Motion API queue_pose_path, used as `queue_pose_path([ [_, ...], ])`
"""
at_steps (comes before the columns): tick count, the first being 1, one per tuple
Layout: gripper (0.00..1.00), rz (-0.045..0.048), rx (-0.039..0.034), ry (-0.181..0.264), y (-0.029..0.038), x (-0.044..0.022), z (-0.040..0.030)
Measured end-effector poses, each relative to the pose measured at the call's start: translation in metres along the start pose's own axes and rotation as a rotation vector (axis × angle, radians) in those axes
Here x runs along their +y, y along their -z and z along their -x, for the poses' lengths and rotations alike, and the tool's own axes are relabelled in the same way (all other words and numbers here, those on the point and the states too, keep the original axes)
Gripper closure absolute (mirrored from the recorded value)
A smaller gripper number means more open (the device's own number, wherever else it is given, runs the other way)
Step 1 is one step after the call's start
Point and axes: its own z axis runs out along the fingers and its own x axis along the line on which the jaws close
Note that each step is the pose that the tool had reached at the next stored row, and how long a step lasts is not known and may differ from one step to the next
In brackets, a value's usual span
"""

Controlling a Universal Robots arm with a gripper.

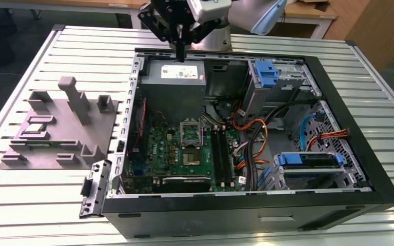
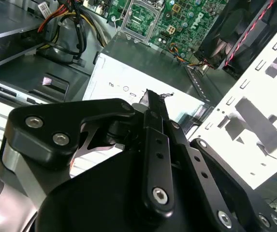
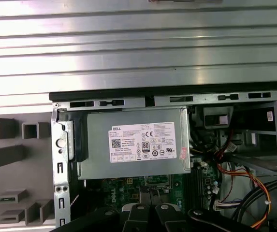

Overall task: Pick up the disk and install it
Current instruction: 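Insert the first disk wire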

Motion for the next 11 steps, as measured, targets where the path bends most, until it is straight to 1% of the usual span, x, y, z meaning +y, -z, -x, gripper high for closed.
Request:
queue_pose_path([
  [3, 0.9, 0.0, 0.0001, 0.0, -0.0002, 0.0006, 0.008],
  [4, 0.9, 0.0, 0.0001, 0.0, -0.0003, 0.0007, 0.0096],
  [6, 0.9, 0.0, 0.0, 0.0, -0.0003, 0.0007, 0.0112],
  [9, 0.9, -0.0011, -0.0001, 0.0, -0.0003, -0.0003, 0.0118],
  [10, 0.9, -0.0035, -0.0004, 0.0, -0.0004, -0.0008, 0.0118],
  [11, 0.9, -0.0088, -0.0008, 0.0, -0.0003, -0.0013, 0.0119],
])
